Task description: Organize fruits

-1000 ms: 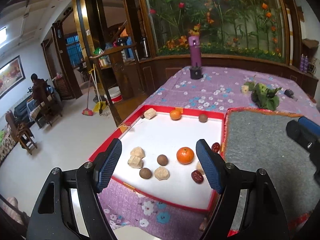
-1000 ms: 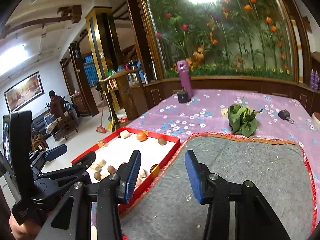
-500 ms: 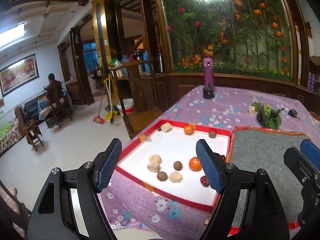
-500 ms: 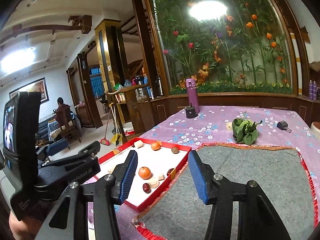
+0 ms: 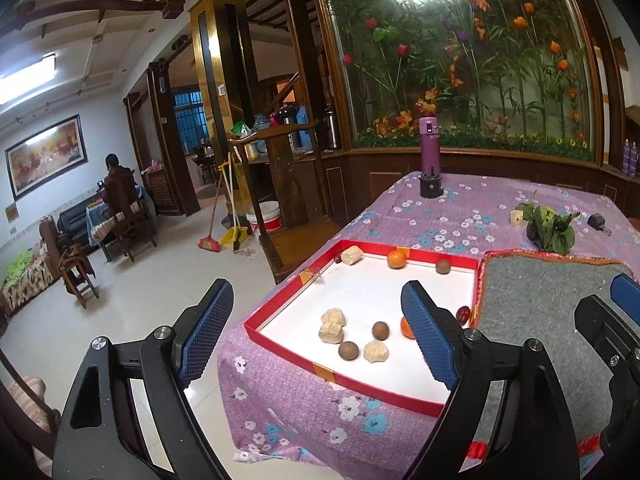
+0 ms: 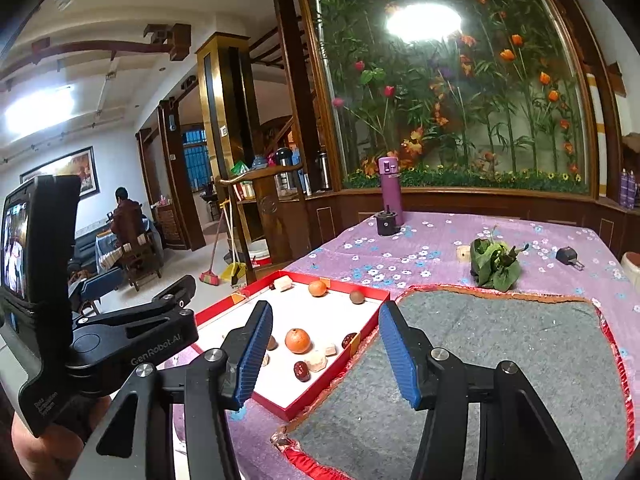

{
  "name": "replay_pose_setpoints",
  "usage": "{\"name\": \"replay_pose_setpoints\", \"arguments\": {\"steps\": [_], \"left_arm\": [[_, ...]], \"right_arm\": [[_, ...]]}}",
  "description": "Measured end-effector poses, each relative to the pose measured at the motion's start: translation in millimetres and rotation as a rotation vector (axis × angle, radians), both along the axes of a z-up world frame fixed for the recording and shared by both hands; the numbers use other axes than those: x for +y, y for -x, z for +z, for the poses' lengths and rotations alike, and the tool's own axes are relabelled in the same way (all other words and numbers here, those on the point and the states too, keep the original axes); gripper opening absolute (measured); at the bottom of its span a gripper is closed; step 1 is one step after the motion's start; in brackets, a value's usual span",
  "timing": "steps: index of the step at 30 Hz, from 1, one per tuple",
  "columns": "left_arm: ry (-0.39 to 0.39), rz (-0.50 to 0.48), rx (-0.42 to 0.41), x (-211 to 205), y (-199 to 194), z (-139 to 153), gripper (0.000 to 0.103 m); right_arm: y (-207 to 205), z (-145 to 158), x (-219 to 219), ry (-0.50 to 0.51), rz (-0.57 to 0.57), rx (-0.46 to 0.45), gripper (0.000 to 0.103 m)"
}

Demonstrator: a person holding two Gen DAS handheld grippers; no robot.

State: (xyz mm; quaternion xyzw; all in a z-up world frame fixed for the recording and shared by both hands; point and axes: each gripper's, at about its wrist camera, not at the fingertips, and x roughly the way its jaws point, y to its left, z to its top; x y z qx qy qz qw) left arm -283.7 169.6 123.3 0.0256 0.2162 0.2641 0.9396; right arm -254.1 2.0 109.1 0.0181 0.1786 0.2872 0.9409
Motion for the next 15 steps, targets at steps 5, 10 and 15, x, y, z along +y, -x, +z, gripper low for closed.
{"name": "replay_pose_setpoints", "arguments": {"steps": [5, 10, 15], "left_arm": [[0.009, -0.005, 0.000, 2.3, 0.3, -0.2, 0.087], [0.011, -0.007, -0.011, 3.5, 3.5, 1.2, 0.087], [0.008, -0.011, -0.023, 3.9, 6.9, 3.6, 0.087]], "right_arm": [[2.1, -0.9, 2.8, 0.007, -0.005, -0.006, 0.054], [3.1, -1.3, 4.3, 0.008, -0.004, -0.007, 0.054], [5.6, 0.4, 6.4, 0.009, -0.002, -0.008, 0.054]]}}
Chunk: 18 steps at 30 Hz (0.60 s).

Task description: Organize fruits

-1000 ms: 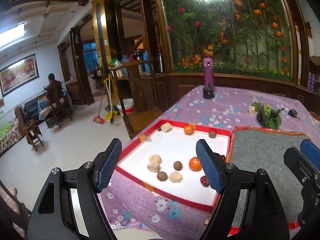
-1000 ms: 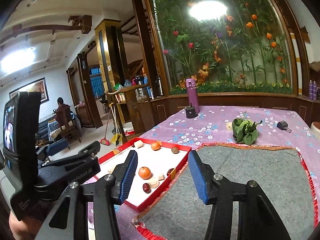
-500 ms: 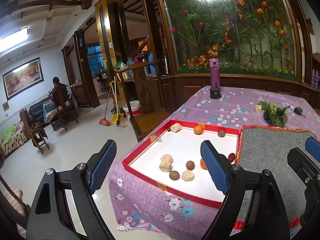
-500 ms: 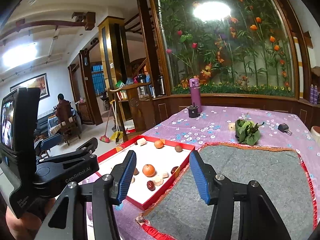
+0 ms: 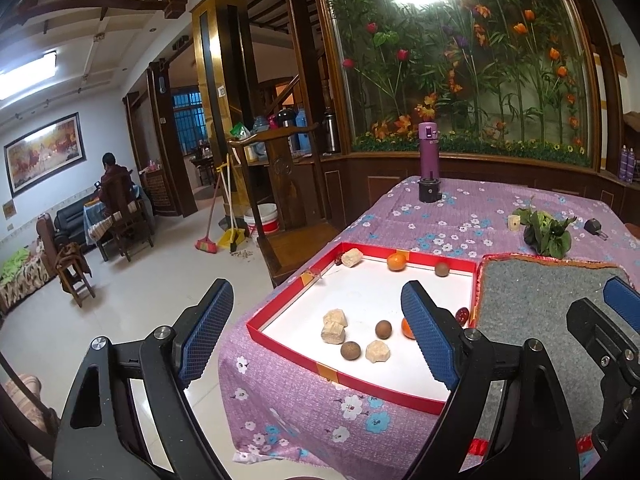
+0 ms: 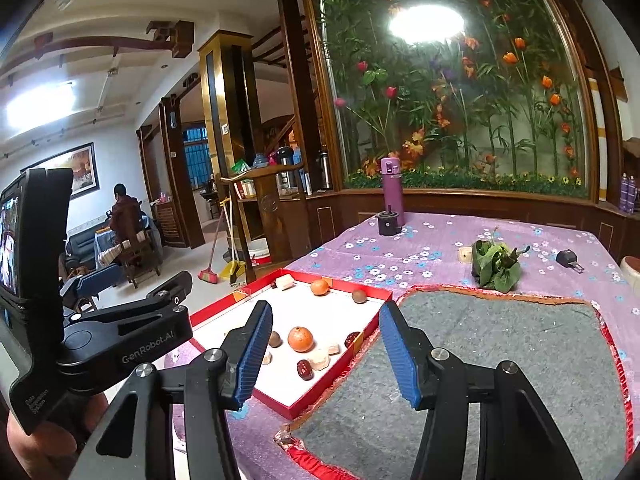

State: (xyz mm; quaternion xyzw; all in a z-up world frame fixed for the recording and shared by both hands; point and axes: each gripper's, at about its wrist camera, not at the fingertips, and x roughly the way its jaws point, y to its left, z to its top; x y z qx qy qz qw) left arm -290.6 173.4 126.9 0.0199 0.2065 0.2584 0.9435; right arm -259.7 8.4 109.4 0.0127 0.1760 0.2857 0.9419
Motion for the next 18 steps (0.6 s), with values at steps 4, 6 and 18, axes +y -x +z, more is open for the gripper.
{"name": "replay_pose_setpoints", "arguments": {"steps": [4, 6, 18], "left_arm": [[0.002, 0.002, -0.013, 2, 4, 3, 0.087], [0.006, 0.007, -0.024, 3, 6, 5, 0.087], [0.010, 0.024, -0.054, 9, 16, 9, 0.087]], "right_arm": [[2, 2, 1, 0.002, 0.005, -0.005, 0.054], [2, 2, 1, 0.005, 0.008, -0.009, 0.054], [3, 3, 3, 0.010, 0.016, -0.007, 0.054]]}}
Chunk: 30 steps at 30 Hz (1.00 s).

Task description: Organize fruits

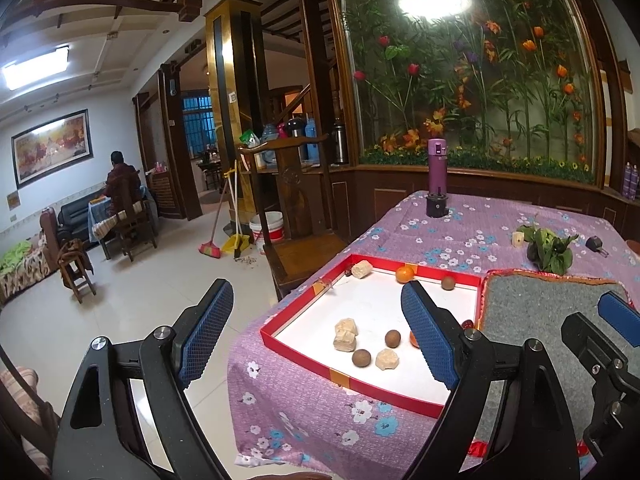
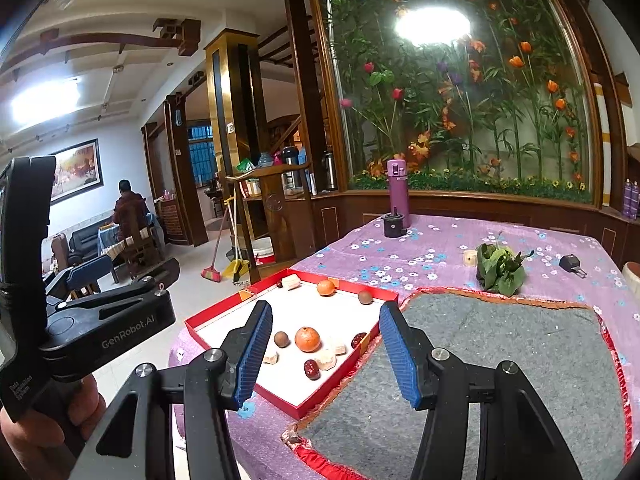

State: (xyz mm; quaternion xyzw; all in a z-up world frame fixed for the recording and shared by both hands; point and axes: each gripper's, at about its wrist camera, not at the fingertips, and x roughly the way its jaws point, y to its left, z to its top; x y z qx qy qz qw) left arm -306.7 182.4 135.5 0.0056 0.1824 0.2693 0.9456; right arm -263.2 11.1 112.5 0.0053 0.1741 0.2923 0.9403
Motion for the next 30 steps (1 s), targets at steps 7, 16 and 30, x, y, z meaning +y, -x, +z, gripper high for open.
{"name": "replay_pose_setpoints", "arguments": {"steps": [7, 16, 30], "left_arm": [[0.003, 0.003, -0.003, 2, 1, 2, 0.087], [0.004, 0.006, -0.004, 4, 7, 3, 0.087], [0.005, 0.003, -0.007, 6, 10, 4, 0.087]], "right_arm": [[1, 0, 2, 0.001, 0.005, 0.003, 0.054], [1, 0, 3, 0.003, 0.007, 0.007, 0.054], [-4, 12, 9, -0.009, 0.018, -0.025, 0.054]]}}
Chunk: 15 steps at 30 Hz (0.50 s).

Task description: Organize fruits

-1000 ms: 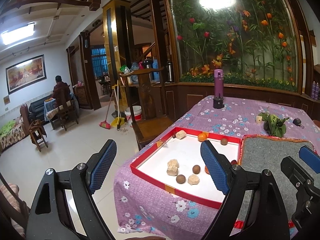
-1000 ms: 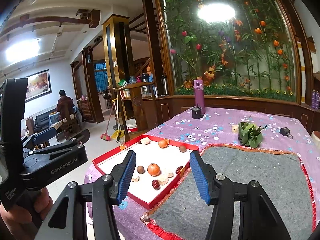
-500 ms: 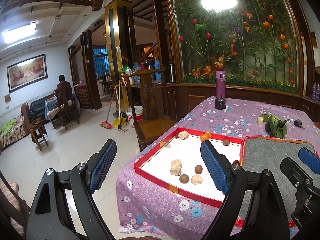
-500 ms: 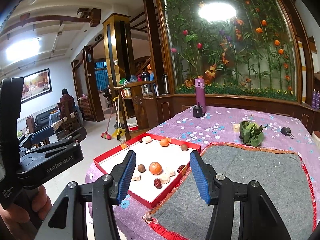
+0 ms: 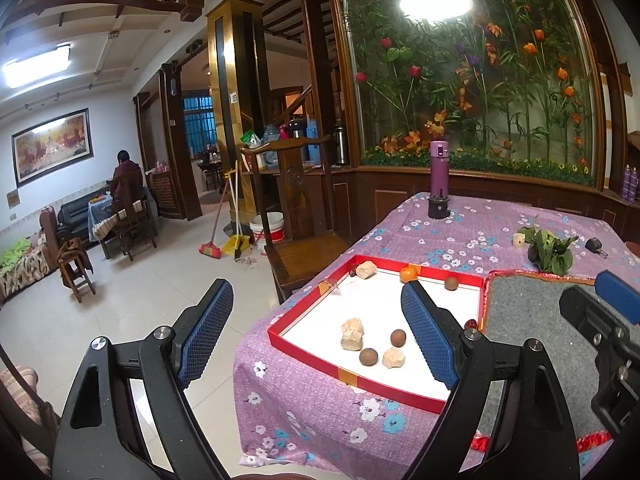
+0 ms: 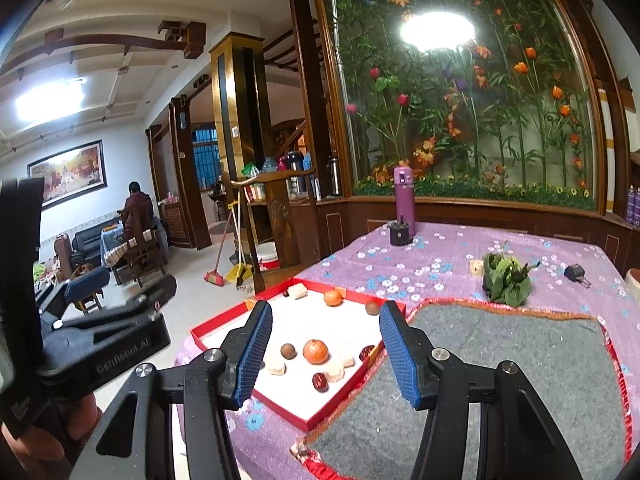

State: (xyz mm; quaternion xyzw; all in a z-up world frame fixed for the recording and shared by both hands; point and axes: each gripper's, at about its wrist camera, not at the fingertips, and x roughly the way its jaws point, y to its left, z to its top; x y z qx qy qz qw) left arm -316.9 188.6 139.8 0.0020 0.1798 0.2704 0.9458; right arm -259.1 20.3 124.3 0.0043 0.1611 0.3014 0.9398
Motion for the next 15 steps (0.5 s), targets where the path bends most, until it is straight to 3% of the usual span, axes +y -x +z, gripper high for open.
{"name": "replay_pose_setpoints", "arguments": {"steps": [15], "left_arm": [[-0.001, 0.019, -0.017, 6.6, 4.8, 5.4, 0.087]], "right_arm": [[-3.7, 11.4, 8.7, -0.021, 0.014, -0.017, 0.055]]}}
